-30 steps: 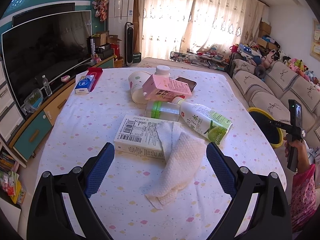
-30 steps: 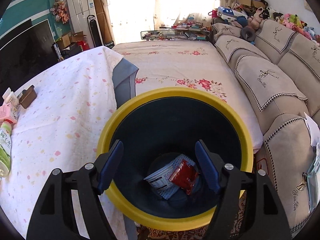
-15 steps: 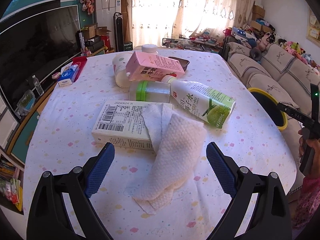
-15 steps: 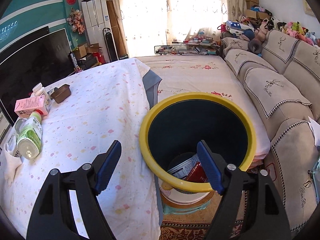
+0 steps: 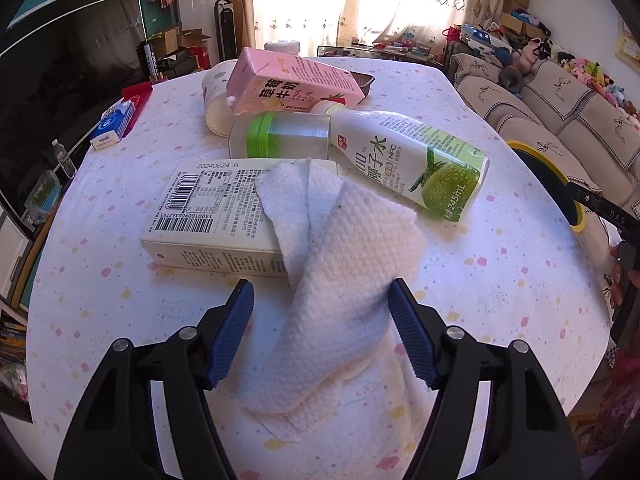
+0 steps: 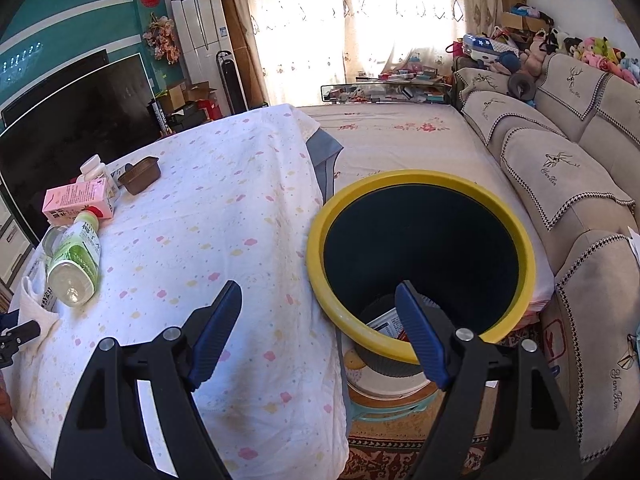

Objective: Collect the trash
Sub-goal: 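Grasp the white wet wipe with the left gripper and lift, then carry the wet wipe over the bin and open the left gripper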

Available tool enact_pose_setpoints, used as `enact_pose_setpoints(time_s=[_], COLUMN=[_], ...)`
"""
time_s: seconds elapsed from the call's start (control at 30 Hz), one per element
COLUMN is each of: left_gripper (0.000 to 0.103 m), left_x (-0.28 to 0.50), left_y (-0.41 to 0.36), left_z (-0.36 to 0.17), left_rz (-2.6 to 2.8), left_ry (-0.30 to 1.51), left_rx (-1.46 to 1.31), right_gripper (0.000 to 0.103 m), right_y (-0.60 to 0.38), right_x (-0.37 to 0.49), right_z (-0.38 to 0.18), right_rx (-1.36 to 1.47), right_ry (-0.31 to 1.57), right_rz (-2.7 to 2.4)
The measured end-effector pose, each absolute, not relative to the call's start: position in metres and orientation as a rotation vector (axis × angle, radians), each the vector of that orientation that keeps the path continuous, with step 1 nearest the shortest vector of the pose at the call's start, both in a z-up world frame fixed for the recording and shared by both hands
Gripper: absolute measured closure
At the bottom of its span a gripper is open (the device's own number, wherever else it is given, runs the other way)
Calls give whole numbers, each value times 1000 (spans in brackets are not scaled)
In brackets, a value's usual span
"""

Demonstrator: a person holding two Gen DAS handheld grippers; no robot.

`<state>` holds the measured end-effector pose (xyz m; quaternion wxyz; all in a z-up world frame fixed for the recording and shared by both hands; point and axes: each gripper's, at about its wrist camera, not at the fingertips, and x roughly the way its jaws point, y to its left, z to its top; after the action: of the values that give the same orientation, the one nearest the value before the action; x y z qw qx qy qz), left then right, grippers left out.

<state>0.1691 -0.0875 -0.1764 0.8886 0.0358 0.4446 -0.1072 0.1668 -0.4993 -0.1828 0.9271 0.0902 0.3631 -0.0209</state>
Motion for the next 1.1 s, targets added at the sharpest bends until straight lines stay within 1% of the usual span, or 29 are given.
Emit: enact_pose_setpoints(time_s=[0.03, 0.07, 0.13, 0.17, 0.23, 0.27, 0.3, 0.33, 0.43, 0.77, 0.93, 1.1], left_gripper=[45, 48, 62, 66, 78, 82, 89, 91, 94, 94, 94, 94], left_x=[168, 169, 168, 167, 164, 163, 161, 158, 150, 121, 119, 129], left_y=[-87, -88, -89, -89, -89, -89, -88, -88, -89, -107, -132, -174], left_z=[-177, -178, -180, -180, -179, -178, -177, -174, -166, -105, -81, -70], left_rz=[-228, -234, -248, -254, -264, -270, -279, -286, -305, -396, -458, -540], left_ry=[927, 933, 945, 949, 950, 947, 942, 936, 910, 776, 733, 731], left_rx=[68, 60, 55, 52, 48, 44, 36, 30, 33, 44, 65, 81], right_gripper=[28, 28, 28, 28, 28, 28, 28, 28, 28, 28, 28, 27], right_y=[-500, -501, -503, -504, -505, -506, -507, -507, -507, -514, -525, -539], right_x=[166, 166, 165, 164, 162, 162, 162, 161, 157, 132, 110, 86], right_z=[-183, -183, -183, -183, -182, -182, -182, -181, -177, -157, -146, -135], right_rx=[188, 192, 202, 206, 213, 217, 219, 221, 225, 229, 220, 204], right_ry=[744, 744, 745, 745, 740, 739, 738, 736, 722, 660, 623, 584], right_rz=[-43, -44, -45, -45, -49, -50, -51, -51, -52, -74, -122, -183])
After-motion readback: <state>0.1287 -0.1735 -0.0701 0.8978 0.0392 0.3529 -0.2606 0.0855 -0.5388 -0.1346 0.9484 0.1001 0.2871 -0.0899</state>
